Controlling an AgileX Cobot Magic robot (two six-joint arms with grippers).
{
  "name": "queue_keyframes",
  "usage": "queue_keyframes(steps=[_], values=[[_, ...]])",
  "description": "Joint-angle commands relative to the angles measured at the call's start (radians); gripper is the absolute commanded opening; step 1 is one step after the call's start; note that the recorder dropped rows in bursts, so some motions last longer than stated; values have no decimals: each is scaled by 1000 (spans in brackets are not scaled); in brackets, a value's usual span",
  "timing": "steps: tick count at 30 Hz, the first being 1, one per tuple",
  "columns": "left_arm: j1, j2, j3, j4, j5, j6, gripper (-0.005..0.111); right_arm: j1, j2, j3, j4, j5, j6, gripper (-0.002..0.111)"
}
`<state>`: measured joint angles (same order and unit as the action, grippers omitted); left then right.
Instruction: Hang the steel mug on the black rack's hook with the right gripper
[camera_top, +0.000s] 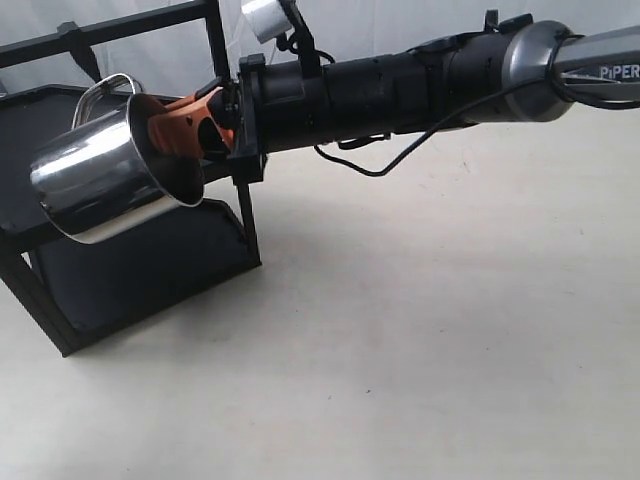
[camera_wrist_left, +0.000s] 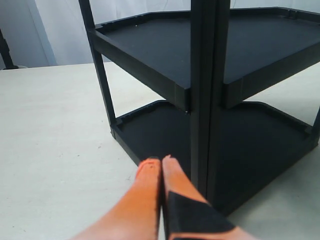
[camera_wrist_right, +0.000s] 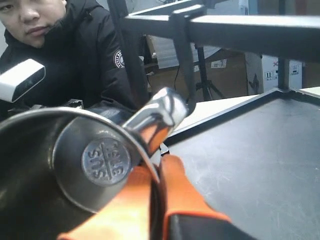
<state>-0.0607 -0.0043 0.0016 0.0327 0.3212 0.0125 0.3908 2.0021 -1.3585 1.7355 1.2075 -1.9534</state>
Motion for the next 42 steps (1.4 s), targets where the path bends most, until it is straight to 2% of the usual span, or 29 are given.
queue_keyframes(steps=[1, 18, 20, 21, 23, 25, 42], values=[[-2, 4, -2, 6, -8, -4, 0, 0, 14, -5, 9, 14, 2, -1], [-2, 4, -2, 6, -8, -4, 0, 0, 17, -5, 9, 14, 5, -1], [-2, 4, -2, 6, -8, -4, 0, 0, 17, -5, 9, 14, 16, 3], [-2, 4, -2, 6, -8, -4, 0, 0, 17, -5, 9, 14, 17, 12], [-2, 4, -2, 6, -8, -4, 0, 0, 17, -5, 9, 14, 20, 21], [-2, 4, -2, 6, -8, -4, 0, 0, 17, -5, 9, 14, 20, 25], [-2, 4, -2, 6, -8, -4, 0, -29, 17, -5, 9, 14, 85, 26]])
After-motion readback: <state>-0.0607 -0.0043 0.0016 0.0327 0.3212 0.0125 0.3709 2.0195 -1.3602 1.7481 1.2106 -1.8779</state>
